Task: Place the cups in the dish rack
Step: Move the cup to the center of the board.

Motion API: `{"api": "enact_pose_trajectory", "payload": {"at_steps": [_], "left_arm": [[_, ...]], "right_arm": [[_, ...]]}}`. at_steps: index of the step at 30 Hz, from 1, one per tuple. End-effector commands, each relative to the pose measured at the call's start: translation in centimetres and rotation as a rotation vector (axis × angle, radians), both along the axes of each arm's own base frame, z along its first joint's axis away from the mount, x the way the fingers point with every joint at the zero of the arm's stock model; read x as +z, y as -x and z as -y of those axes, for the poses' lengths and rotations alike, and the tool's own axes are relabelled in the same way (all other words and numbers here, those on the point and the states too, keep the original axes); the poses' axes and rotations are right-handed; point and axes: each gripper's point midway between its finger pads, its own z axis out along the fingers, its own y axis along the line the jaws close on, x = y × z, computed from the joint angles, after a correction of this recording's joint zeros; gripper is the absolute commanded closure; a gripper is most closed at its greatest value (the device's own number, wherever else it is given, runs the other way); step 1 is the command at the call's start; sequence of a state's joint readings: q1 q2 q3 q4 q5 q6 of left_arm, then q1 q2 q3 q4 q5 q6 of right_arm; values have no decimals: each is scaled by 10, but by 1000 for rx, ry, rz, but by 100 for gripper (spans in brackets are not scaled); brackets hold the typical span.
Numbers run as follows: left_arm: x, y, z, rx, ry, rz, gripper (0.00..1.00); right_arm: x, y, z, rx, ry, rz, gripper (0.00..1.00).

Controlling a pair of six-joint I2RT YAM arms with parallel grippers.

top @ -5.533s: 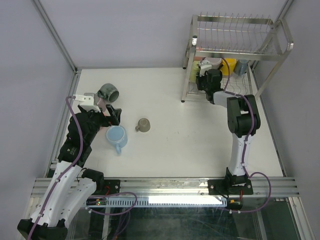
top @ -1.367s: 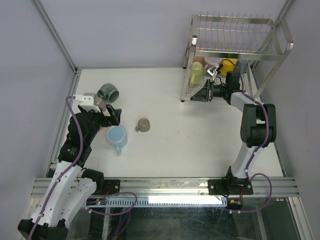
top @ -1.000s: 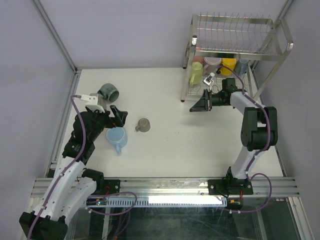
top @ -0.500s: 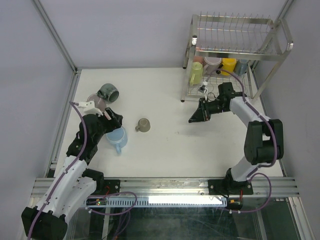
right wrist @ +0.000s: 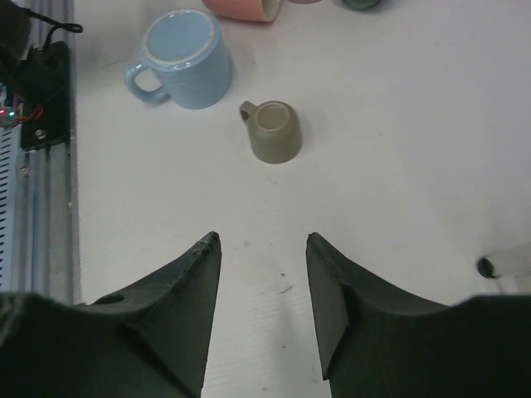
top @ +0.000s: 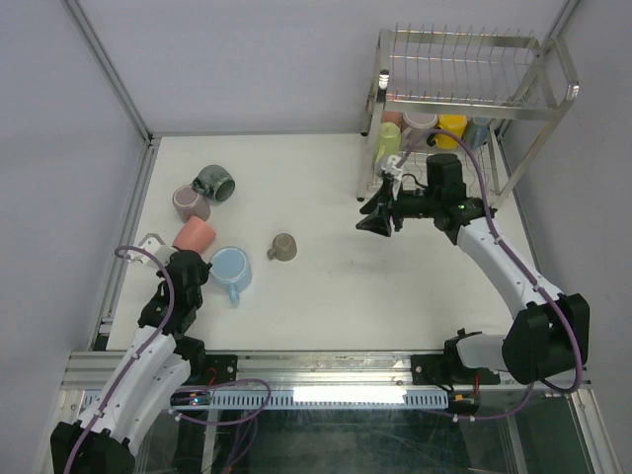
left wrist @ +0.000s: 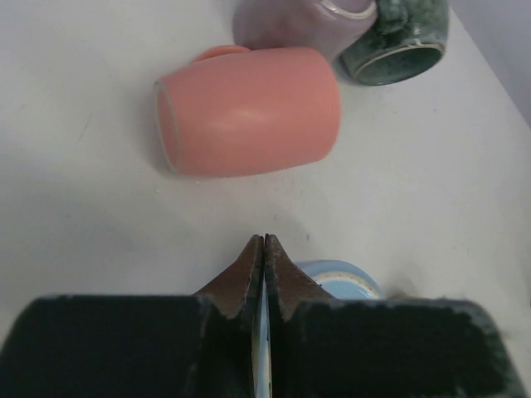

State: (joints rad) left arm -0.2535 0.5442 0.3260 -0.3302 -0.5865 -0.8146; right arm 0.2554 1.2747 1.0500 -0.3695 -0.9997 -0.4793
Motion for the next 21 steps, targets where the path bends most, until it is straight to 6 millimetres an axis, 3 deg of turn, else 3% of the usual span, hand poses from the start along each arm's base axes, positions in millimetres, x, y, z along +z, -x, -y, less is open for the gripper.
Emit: {"api": "enact_pose_trajectory", "payload": {"at_steps": [1,8,13,15,21], "left_arm": [[-20,2,-16,141,39,-27,100],[-53,0,10,27,102,-129,100],[-56,-4,45,-154,180,-133,100],[-55,-4,56,-210,208,-137,100],[-58,0,86,-353,268,-137,100]], "right_arm": [[9,23,-40,123,-16,63,52],[0,56,-64,256,38,81,54],[-24,91,-96,412,72,112,55],[-33,96,-112,412,89,112,54],[-59,115,-155,401,147,-56,53]]}}
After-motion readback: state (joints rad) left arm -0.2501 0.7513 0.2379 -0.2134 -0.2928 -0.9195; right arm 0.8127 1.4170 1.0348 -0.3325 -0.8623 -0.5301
